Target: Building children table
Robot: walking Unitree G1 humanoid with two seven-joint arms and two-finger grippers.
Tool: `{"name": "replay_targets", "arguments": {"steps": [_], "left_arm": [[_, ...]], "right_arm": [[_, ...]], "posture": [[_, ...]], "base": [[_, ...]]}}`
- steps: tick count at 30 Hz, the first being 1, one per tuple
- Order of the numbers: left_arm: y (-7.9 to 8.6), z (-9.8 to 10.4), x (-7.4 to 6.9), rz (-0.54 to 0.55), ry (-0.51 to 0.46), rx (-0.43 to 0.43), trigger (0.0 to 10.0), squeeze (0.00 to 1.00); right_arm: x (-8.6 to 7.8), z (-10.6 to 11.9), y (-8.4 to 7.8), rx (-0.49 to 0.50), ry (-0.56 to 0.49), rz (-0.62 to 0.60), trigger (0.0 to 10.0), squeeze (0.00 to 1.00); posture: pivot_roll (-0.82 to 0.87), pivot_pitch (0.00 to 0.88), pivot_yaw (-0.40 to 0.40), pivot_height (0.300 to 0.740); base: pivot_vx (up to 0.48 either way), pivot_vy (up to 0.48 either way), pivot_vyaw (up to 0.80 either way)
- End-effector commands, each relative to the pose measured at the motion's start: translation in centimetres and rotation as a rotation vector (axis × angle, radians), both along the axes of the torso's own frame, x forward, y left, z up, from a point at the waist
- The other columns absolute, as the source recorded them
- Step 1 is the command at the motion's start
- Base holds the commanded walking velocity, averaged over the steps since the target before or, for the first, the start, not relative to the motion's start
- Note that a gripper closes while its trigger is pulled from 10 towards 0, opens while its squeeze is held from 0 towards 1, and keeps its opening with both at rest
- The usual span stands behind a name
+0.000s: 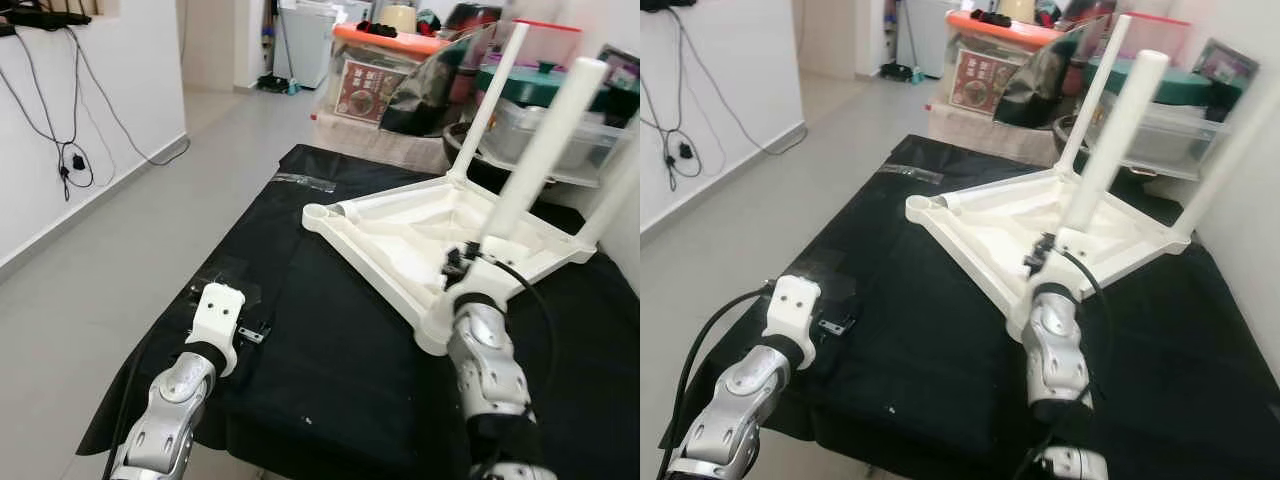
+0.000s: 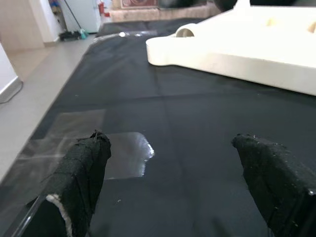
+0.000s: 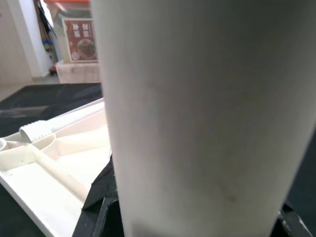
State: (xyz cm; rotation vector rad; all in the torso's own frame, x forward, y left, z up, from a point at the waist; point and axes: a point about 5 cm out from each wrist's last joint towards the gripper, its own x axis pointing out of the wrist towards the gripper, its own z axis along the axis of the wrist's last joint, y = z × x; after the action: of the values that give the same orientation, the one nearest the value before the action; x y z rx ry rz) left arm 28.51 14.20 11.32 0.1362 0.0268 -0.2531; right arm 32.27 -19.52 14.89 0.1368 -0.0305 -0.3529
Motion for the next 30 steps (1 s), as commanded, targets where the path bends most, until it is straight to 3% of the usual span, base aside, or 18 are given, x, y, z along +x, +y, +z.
{"name": "replay_targets", "arguments": {"steps": [1,2,3,4,5,6,8,10,12,13,16,20,21,25,26,27,29,30], "left_arm": [[-0.3,-0.1,0.0,-0.017,0.012,0.002,10.0,0.0],[-0.3,-0.1,0.0,-0.017,0.012,0.002,10.0,0.0],[-0.3,-0.1,0.1,-0.017,0.011,0.002,10.0,0.0],[-0.3,-0.1,0.1,-0.017,0.011,0.002,10.0,0.0],[-0.3,0.0,0.1,-0.013,0.009,0.001,10.0,0.0],[-0.3,0.0,0.1,-0.013,0.009,0.001,10.0,0.0],[-0.2,0.0,0.2,-0.01,0.008,0.0,10.0,0.0],[-0.2,0.0,0.2,-0.01,0.008,0.0,10.0,0.0],[-0.3,0.0,0.3,-0.009,0.005,-0.001,10.0,0.0],[-0.3,0.0,0.3,-0.009,0.004,-0.002,10.0,0.0],[-0.4,0.1,0.4,-0.009,0.002,-0.004,10.0,0.0],[-0.5,0.1,0.3,-0.01,-0.001,-0.005,10.0,0.0],[-0.4,0.2,0.3,-0.009,-0.002,-0.005,10.0,0.0],[-0.3,0.2,0.3,-0.004,-0.004,-0.004,10.0,0.0],[-0.2,0.2,0.2,-0.004,-0.002,-0.004,10.0,0.0],[-0.2,0.2,0.2,-0.004,-0.002,-0.004,10.0,0.0],[-0.2,0.1,0.2,-0.005,0.0,-0.005,10.0,0.0],[-0.2,0.1,0.2,-0.005,0.0,-0.005,10.0,0.0]], "right_arm": [[-0.2,-0.5,0.5,0.031,0.008,0.033,10.0,0.0],[0.2,0.2,1.1,0.048,-0.019,0.087,10.0,1.0],[1.0,1.3,1.6,0.049,-0.049,0.179,10.0,1.0],[1.0,1.3,1.6,0.049,-0.049,0.179,10.0,1.0],[2.3,3.2,2.1,0.077,-0.104,0.347,10.0,0.0],[2.3,3.2,2.1,0.077,-0.104,0.347,10.0,0.0],[3.0,4.4,2.2,0.121,-0.134,0.498,10.0,0.0],[3.0,4.4,2.2,0.121,-0.134,0.498,10.0,0.0],[2.7,6.4,2.7,0.092,-0.194,0.844,10.0,0.0],[2.4,6.8,2.9,0.069,-0.206,0.945,10.0,0.0],[2.4,6.0,3.3,0.016,-0.158,1.045,10.0,0.0],[2.1,3.3,5.3,-0.01,-0.059,1.171,10.0,0.0],[2.2,2.4,6.2,-0.021,-0.033,1.174,0.0,0.0],[3.5,1.6,6.6,-0.074,-0.009,1.012,0.0,0.0],[4.2,1.3,5.5,-0.083,0.024,0.814,0.0,0.0],[4.2,1.3,5.5,-0.083,0.024,0.814,0.0,0.0],[4.6,0.9,3.6,-0.085,0.071,0.556,0.0,0.0],[4.6,0.9,3.6,-0.085,0.071,0.556,0.0,0.0]], "posture": [[0.07,0.0,-0.116,0.74],[0.07,0.0,-0.114,0.74],[0.08,0.0,-0.119,0.74],[0.08,0.0,-0.119,0.74],[0.08,0.0,-0.12,0.74],[0.08,0.0,-0.12,0.74],[0.08,0.0,-0.124,0.74],[0.08,0.0,-0.124,0.74],[0.09,0.0,-0.13,0.74],[0.09,0.0,-0.13,0.74],[0.09,0.0,-0.134,0.74],[0.11,0.0,-0.143,0.74],[0.11,0.0,-0.145,0.74],[0.11,0.0,-0.144,0.74],[0.1,0.0,-0.138,0.74],[0.1,0.0,-0.138,0.74],[0.1,0.0,-0.132,0.74],[0.1,0.0,-0.132,0.74]], "base": [[0.0,0.0,0.0],[0.0,0.0,0.0],[0.0,0.0,0.0],[0.0,0.0,0.0],[0.0,0.0,0.0],[0.0,0.0,0.0],[0.0,0.0,0.0],[0.0,0.0,0.0],[0.0,0.0,0.0],[0.0,0.0,0.0],[0.0,0.0,0.0],[0.0,0.0,0.0],[0.0,0.0,0.0],[0.0,0.0,0.0],[0.0,0.0,0.0],[0.0,0.0,0.0],[0.0,0.0,0.0],[0.0,0.0,0.0]]}}
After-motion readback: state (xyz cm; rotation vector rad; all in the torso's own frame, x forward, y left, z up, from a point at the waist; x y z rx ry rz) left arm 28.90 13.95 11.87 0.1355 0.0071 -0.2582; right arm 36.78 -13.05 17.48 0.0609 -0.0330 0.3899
